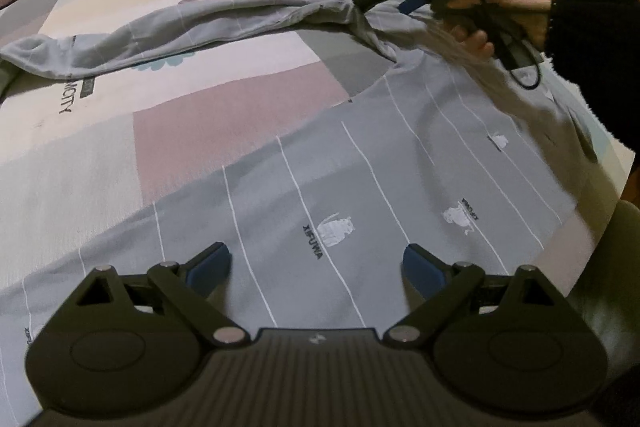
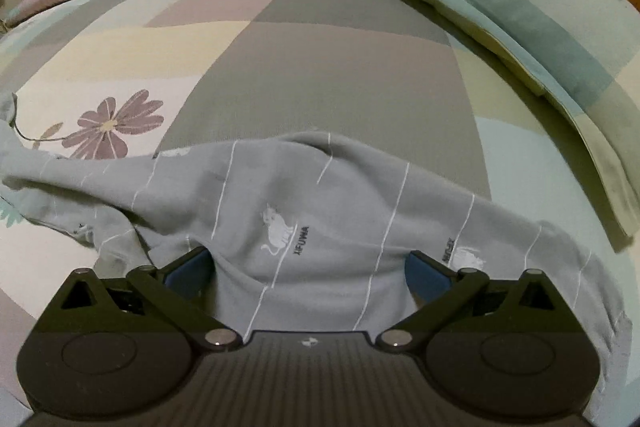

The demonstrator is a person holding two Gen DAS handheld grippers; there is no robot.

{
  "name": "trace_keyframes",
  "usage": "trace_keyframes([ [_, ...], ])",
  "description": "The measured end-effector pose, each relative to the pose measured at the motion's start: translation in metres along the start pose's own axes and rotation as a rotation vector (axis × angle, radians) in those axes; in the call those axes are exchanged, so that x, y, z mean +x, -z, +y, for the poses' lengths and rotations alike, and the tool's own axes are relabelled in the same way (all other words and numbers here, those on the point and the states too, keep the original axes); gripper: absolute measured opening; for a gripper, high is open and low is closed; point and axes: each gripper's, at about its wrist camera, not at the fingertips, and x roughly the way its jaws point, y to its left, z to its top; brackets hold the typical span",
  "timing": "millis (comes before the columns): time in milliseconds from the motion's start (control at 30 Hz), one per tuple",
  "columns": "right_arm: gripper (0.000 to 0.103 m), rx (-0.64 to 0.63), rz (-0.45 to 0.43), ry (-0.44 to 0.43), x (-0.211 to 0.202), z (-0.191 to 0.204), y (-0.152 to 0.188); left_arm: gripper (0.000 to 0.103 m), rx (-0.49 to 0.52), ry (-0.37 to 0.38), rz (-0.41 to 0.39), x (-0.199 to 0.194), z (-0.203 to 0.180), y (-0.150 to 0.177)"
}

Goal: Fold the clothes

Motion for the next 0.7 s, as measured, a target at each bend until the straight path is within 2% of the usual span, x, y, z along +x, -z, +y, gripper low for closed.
trace_keyframes([
  [167, 0.103, 0.018, -0.050, -0.065, -0.068, -0.011, 0.021, 0.094, 0.015, -0.002, -0.013, -0.007, -0.004, 0.003],
  [233, 0.103, 0.031, -0.056, -0.107, -0.100, -0.017, 0.043, 0.094, 0.025, -0.004, -0.019, -0.010, -0.007, 0.004],
  [333, 0.103, 0.053, -0.052, -0.138, -0.139, -0.023, 0.095, 0.094, 0.058, -0.023, -0.016, -0.011, -0.014, 0.006],
  [433, 0.103, 0.090, -0.034, -0.130, -0.160, -0.032, 0.153, 0.094, 0.101, -0.050, -0.007, -0.011, -0.024, 0.009],
  [533, 0.103, 0.099, 0.002, -0.084, -0.169, -0.040, 0.202, 0.094, 0.144, -0.076, 0.001, -0.011, -0.033, 0.012],
  [633, 0.103, 0.107, 0.026, -0.026, -0.170, -0.047, 0.225, 0.094, 0.171, -0.094, 0.023, -0.010, -0.040, 0.017],
  [700, 0.103, 0.132, 0.016, -0.017, -0.174, -0.052, 0.232, 0.094, 0.162, -0.095, 0.040, -0.008, -0.039, 0.024],
])
